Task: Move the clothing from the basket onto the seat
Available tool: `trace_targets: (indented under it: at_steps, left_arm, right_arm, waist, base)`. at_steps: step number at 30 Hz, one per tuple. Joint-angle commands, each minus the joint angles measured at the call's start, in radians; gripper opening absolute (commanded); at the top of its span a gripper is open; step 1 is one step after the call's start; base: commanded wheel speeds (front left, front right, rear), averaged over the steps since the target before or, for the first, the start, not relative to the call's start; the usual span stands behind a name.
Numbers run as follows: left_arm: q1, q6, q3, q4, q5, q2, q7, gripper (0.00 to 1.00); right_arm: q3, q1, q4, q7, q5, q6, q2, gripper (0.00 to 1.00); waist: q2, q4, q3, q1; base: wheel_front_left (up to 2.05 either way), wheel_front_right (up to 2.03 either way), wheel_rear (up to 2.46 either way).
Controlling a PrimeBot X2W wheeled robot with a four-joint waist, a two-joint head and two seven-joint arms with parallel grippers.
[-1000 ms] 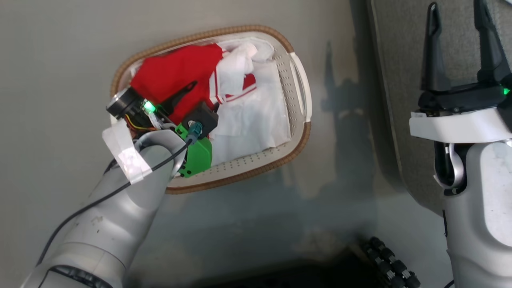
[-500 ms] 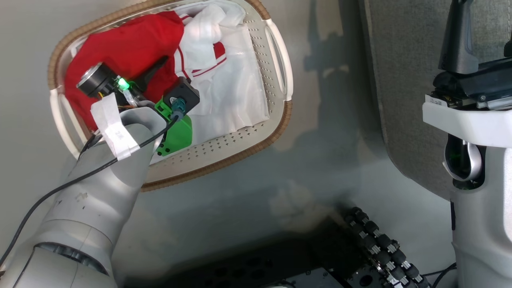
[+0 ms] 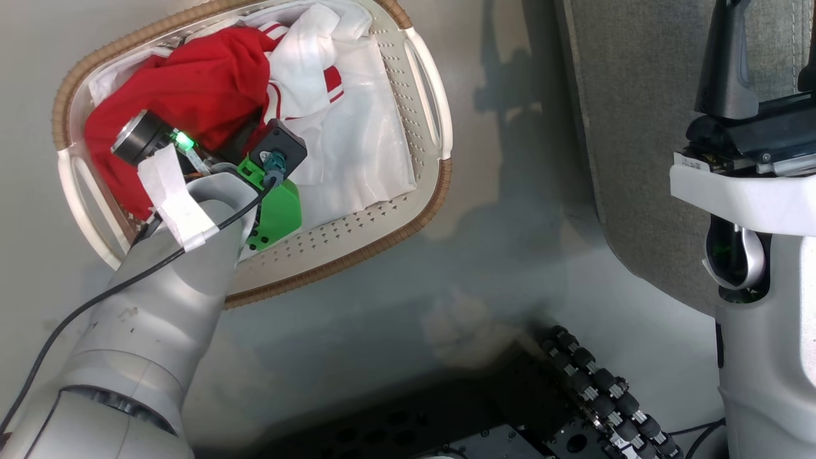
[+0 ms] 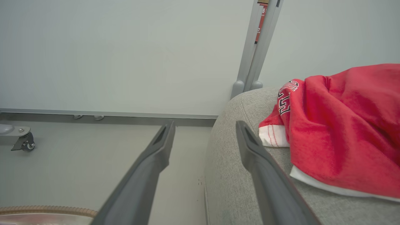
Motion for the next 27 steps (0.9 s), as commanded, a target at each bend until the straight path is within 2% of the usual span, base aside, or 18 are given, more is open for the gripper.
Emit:
trace_targets:
  at_steps: [1, 6, 12, 20, 27]
  left_arm:
    - [0.007, 0.001, 0.007, -0.004, -0.012, -0.006, -0.010, 0.00]
    - [0.046, -0.019, 0.014, -0.039, -0.051, -0.022, -0.027, 0.00]
    - [0.125, -0.057, 0.009, -0.170, -0.090, -0.032, -0.034, 0.00]
    - [0.285, -0.087, -0.010, -0.419, -0.132, 0.003, -0.034, 0.00]
    - [0.394, -0.095, -0.015, -0.600, -0.163, 0.040, -0.035, 0.00]
  right_arm:
    - [-0.003, 0.008, 0.005, -0.002, -0.006, -0.001, -0.002, 1.00]
    - [-0.001, 0.011, 0.026, -0.002, -0.020, -0.001, -0.002, 1.00]
    - [0.002, 0.032, 0.058, -0.002, -0.056, -0.001, -0.003, 1.00]
    - [0.005, 0.088, 0.132, -0.002, -0.110, -0.001, -0.003, 1.00]
    - [0.011, 0.152, 0.210, -0.002, -0.132, -0.001, -0.003, 1.00]
  waist:
    - [-0.0001, 0.008, -0.010, -0.0001]
    - [-0.0001, 0.032, -0.050, -0.0001]
    - [-0.0001, 0.073, -0.132, -0.0001]
    - [-0.0001, 0.137, -0.294, -0.0001]
    - [-0.0001, 0.174, -0.453, -0.0001]
  base:
    - [0.00, 0.00, 0.00]
    - [0.00, 0.00, 0.00]
    - [0.00, 0.00, 0.00]
    - [0.00, 0.00, 0.00]
    - [0.00, 0.00, 0.00]
